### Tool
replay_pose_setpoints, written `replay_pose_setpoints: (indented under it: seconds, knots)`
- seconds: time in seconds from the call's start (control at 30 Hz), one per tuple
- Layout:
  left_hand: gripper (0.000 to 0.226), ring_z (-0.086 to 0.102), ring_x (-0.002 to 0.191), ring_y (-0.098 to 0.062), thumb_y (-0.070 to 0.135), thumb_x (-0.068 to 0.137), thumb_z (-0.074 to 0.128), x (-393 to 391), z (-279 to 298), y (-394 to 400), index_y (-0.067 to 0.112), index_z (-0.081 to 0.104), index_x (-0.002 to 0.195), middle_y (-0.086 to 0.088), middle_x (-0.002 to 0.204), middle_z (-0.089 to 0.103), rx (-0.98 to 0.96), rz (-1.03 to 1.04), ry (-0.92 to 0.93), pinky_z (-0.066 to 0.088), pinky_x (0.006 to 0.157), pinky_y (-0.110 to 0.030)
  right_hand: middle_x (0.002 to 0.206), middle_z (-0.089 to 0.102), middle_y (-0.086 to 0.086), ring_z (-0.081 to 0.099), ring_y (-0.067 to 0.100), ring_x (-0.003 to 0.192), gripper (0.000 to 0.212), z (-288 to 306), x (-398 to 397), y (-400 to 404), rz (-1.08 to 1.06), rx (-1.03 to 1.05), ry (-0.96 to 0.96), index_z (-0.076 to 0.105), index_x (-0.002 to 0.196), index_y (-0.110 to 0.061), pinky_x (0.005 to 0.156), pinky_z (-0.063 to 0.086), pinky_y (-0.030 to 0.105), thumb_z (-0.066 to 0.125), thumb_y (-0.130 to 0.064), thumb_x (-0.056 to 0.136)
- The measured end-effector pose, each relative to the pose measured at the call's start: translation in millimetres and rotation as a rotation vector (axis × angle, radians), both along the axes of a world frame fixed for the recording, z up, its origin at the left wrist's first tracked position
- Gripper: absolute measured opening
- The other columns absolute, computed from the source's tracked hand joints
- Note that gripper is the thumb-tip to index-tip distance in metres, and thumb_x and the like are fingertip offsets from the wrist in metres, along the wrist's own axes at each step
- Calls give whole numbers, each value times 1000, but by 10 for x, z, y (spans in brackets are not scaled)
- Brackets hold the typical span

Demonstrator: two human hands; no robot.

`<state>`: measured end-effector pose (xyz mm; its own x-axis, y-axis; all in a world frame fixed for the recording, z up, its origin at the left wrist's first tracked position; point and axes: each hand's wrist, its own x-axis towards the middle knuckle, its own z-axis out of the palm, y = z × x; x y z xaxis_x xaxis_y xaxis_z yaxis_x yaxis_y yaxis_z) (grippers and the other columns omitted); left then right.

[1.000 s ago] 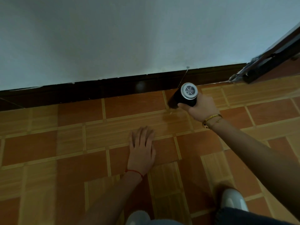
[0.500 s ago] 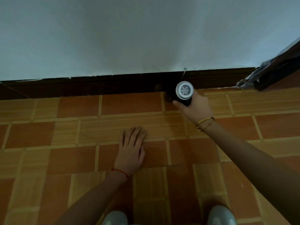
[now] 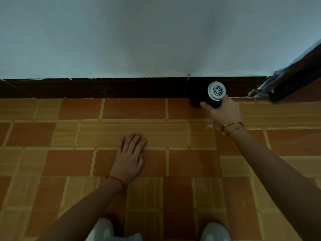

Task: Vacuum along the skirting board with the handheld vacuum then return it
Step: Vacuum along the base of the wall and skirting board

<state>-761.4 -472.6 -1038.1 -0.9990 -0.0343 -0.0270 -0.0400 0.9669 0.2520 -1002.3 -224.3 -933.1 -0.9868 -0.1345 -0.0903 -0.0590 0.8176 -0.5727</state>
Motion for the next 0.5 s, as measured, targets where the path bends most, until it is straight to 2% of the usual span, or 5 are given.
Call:
replay_pose_setpoints:
  seconds: [0.17,0.3,0.37,0.43,0.5]
  knots:
    - [55,32,145,-29,30,95,31,-3,67,66,13,42,147,-10,153,40,-82,44,-63,27,117,-58,119,65,9,58,26,113,63,29,-71,223,59,-23,-68,52,127,-13,84,42,28,70,-48,78]
    - [54,34,141,-29,29,93,27,-39,156,177,15,42,143,-11,150,43,-84,115,-96,26,119,-55,119,64,13,57,28,114,63,73,-157,498,-6,-26,-76,52,127,-9,89,43,30,70,-46,79]
    - [53,35,141,-30,29,94,26,-65,206,282,16,42,142,-10,149,43,-67,144,-93,25,119,-55,110,66,12,59,27,108,57,97,-178,620,27,-22,-116,57,119,-7,84,42,28,71,-44,79]
    - [52,35,141,-31,29,94,26,-110,265,410,17,42,141,-10,149,43,-35,152,-90,25,119,-56,91,63,8,61,24,94,48,150,-157,689,95,1,-163,59,109,-9,75,43,27,71,-44,78]
    - [51,35,142,-32,29,93,26,-177,320,557,17,40,141,-12,149,42,2,151,-85,26,118,-57,84,58,3,58,20,85,47,180,-132,724,140,34,-163,60,107,-9,70,41,27,71,-44,79]
